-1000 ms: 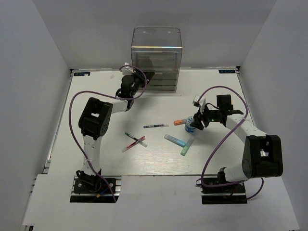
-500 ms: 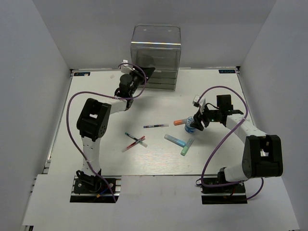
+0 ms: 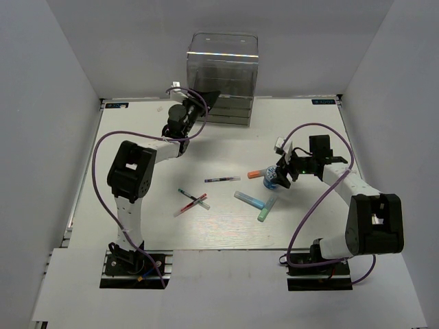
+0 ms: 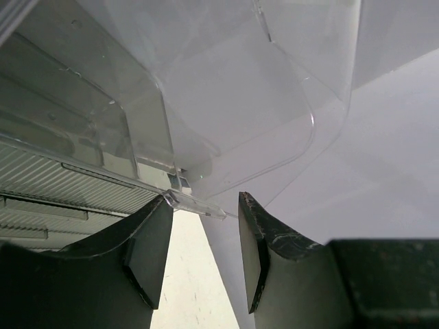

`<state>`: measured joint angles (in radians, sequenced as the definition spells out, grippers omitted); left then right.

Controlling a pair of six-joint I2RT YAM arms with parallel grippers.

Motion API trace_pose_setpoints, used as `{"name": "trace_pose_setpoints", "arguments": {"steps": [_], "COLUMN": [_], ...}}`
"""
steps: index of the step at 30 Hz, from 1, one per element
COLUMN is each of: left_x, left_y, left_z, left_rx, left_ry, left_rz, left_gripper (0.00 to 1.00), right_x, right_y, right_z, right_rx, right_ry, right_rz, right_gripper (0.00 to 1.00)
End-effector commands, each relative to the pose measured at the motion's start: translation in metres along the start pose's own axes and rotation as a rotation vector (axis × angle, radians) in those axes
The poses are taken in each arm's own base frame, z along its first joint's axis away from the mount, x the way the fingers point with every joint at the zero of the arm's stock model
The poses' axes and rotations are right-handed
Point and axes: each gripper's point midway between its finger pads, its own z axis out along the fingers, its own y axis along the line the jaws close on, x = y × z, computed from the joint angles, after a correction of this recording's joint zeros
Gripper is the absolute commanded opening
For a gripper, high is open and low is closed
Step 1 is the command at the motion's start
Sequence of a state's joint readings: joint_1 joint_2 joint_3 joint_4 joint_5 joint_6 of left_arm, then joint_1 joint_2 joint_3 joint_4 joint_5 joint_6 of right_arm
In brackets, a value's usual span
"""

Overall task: Sort the stationery into containers
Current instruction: Pick up the stationery from the center of the board.

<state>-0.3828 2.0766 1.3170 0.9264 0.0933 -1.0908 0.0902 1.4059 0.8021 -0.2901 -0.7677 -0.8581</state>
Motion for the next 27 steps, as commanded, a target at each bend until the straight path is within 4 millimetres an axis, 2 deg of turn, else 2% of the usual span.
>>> {"name": "trace_pose_setpoints", "arguments": {"steps": [1, 4, 5, 6, 8, 10, 15, 20, 22, 25, 27], "left_x": [-0.045, -0.047, -0.047, -0.047, -0.047, -0.045, -0.046, -0.046, -0.046, -0.046, -0.046], "left_y": [-0.088, -0.093, -0.093, -0.093, -0.093, -0.089, -0.095, -0.095, -0.095, -0.095, -0.095], "left_z": [-0.008, -0.009, -0.009, -0.009, -0.009, -0.01, -0.011, -0.011, -0.011, -0.011, -0.011], "left_rx": [0.197, 0.206, 0.206, 0.206, 0.206, 0.198, 0.21, 0.21, 0.21, 0.21, 0.21], "left_ry": [-0.104, -0.109, -0.109, -0.109, -0.109, -0.104, -0.101, -0.101, -0.1, -0.1, -0.1], "left_rz": [0.028, 0.029, 0.029, 0.029, 0.029, 0.028, 0.03, 0.03, 0.021, 0.021, 0.021], "left_gripper": [0.53, 0.53, 0.53, 0.53, 0.53, 0.53, 0.53, 0.53, 0.53, 0.53, 0.53], "right_x": [-0.021, -0.02, -0.02, -0.013, -0.012, -0.005, 0.002, 0.007, 0.013, 0.017, 0.02], "right_y": [-0.003, -0.01, -0.012, -0.017, -0.015, -0.015, -0.018, -0.01, -0.017, -0.022, -0.021], "right_z": [-0.006, -0.006, -0.005, -0.006, 0.0, 0.003, 0.01, 0.016, 0.021, 0.024, 0.026], "right_rx": [0.0, 0.019, 0.02, 0.03, 0.007, -0.01, -0.013, -0.046, -0.012, 0.002, -0.007], "right_ry": [-0.049, -0.039, -0.037, -0.024, -0.009, 0.01, 0.026, 0.046, 0.072, 0.096, 0.107], "right_rz": [-0.108, -0.143, -0.155, -0.139, -0.146, -0.13, -0.12, -0.12, -0.133, -0.106, -0.094], "right_gripper": [0.8, 0.81, 0.84, 0.84, 0.9, 0.9, 0.9, 0.9, 0.9, 0.82, 0.68]}}
